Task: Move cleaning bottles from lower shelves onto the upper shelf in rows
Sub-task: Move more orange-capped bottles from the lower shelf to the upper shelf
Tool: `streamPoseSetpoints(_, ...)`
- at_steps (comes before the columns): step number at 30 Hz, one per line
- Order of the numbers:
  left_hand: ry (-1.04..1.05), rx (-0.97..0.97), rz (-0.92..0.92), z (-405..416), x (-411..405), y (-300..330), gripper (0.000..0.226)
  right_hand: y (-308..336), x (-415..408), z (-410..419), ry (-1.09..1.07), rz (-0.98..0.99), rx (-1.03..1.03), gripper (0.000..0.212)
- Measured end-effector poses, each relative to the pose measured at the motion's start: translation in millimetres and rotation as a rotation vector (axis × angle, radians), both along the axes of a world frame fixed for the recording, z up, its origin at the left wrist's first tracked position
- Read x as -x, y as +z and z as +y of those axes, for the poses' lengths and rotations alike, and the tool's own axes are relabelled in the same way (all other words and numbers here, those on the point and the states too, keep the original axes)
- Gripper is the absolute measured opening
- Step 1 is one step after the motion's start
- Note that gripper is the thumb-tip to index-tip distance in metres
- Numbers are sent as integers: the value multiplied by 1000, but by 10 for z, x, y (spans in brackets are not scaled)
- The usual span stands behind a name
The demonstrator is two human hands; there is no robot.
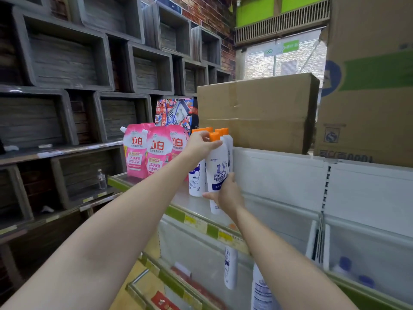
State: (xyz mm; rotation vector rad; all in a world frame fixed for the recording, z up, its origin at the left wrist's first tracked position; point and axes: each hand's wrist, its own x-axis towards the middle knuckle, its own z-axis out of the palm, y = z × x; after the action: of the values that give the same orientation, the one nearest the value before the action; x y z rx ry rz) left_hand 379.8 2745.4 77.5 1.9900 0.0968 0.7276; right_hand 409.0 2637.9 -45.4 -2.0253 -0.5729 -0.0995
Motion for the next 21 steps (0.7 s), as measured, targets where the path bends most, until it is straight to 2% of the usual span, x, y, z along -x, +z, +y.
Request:
streamPoseSetpoints(4, 41, -165, -4, 161, -256, -50, 37, -7, -249, 100, 111, 114, 102, 59)
streamPoseSetpoints(7, 45, -324, 61, 288, -401, 61, 33, -21, -455, 174, 94, 165, 135, 100)
streamPoseSetpoints(9, 32, -387, 89, 357, -470, 100, 30, -5, -534, 194, 115, 172, 160, 109)
streamPoseSetpoints(13, -31, -405, 113, 448, -582, 106, 26, 56, -685, 183, 165, 197, 246, 108)
streamPoseSetpoints(16, -101, -436, 88, 427, -650, 116, 21, -31, -791, 232, 90, 155, 240, 104)
streamPoseSetpoints(18, -114, -482, 91, 411, -697, 117, 20, -133, -862, 264, 42, 161, 140, 76)
streamPoseSetpoints(19, -108, -513, 98, 411, -713, 125, 21, -147, -850, 263, 15, 147, 127, 70)
streamPoseSetpoints(21, -79, -613, 126, 430, -718, 160, 31, -167, -871, 269, 4, 130, 162, 85)
